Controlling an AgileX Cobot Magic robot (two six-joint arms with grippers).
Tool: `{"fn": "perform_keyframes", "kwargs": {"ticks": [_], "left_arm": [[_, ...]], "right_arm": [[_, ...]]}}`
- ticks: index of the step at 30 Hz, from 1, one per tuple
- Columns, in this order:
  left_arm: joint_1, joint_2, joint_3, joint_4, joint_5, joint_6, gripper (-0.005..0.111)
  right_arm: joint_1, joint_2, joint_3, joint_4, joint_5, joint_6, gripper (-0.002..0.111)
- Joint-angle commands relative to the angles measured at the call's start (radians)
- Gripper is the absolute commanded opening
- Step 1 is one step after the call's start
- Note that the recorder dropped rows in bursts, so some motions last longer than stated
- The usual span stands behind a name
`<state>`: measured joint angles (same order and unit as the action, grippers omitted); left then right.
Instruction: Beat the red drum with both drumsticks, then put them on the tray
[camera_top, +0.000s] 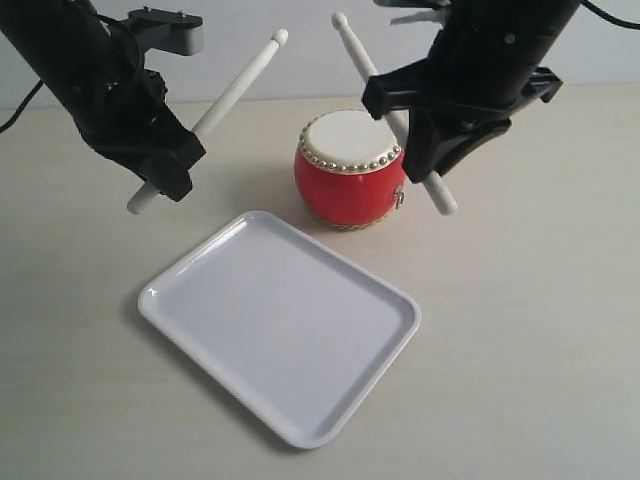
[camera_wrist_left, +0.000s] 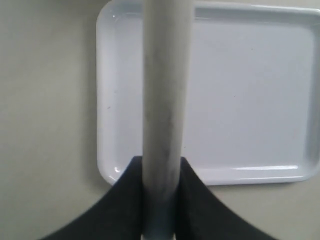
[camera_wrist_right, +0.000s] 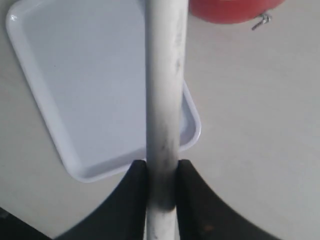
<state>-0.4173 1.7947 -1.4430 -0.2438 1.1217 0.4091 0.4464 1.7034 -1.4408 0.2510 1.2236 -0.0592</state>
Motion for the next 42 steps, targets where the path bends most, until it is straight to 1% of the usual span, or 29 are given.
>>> {"fn": "perform_keyframes", "kwargs": {"ticks": [1,3,7,10,14,18,20,22,26,30,35,37,39,42], "left_arm": [[0.002,-0.022,0.004,-0.007,-0.014,-0.006,0.0],[0.002,-0.022,0.004,-0.007,-0.017,-0.006,0.0],[0.0,-0.022,0.004,-0.009,-0.028,-0.006,0.0],[0.0,-0.022,0.004,-0.014,-0.035,-0.006,0.0],[0.0,-0.02,0.004,-0.035,-0.039,-0.006,0.0],[-0.002,-0.019,0.024,-0.057,-0.031,0.005,0.0],[-0.002,-0.019,0.04,-0.057,-0.044,0.009,0.0],[-0.002,-0.019,0.048,-0.057,-0.054,0.015,0.0],[-0.004,-0.014,0.04,-0.083,-0.055,0.06,0.0],[-0.023,0.01,0.01,-0.051,-0.053,0.061,0.0],[-0.072,0.092,-0.011,-0.038,-0.028,0.062,0.0],[-0.082,0.131,-0.011,-0.022,-0.034,0.065,0.0],[-0.082,0.185,-0.011,-0.026,-0.039,0.065,0.0],[-0.082,0.259,-0.011,-0.029,0.008,0.067,0.0]], "right_arm": [[0.001,-0.021,0.114,-0.023,-0.003,0.005,0.0],[0.001,-0.014,0.135,-0.023,-0.003,0.004,0.0],[0.001,-0.014,0.124,-0.025,-0.003,0.002,0.0],[0.001,0.006,0.123,-0.064,-0.003,0.002,0.0],[0.001,0.121,0.123,-0.083,-0.003,0.012,0.0],[0.001,0.208,0.108,-0.038,-0.003,0.028,0.0],[0.001,0.19,0.083,0.016,-0.003,0.01,0.0],[0.001,0.148,0.05,0.026,-0.003,-0.001,0.0],[0.0,0.031,-0.037,-0.049,-0.003,0.001,0.0],[-0.003,-0.046,-0.064,-0.125,-0.003,0.01,0.0],[-0.012,-0.07,-0.064,-0.128,-0.003,0.02,0.0],[-0.012,-0.07,-0.064,-0.128,-0.003,0.02,0.0],[-0.012,-0.07,-0.064,-0.128,-0.003,0.02,0.0],[-0.012,-0.07,-0.064,-0.128,-0.003,0.02,0.0]]}}
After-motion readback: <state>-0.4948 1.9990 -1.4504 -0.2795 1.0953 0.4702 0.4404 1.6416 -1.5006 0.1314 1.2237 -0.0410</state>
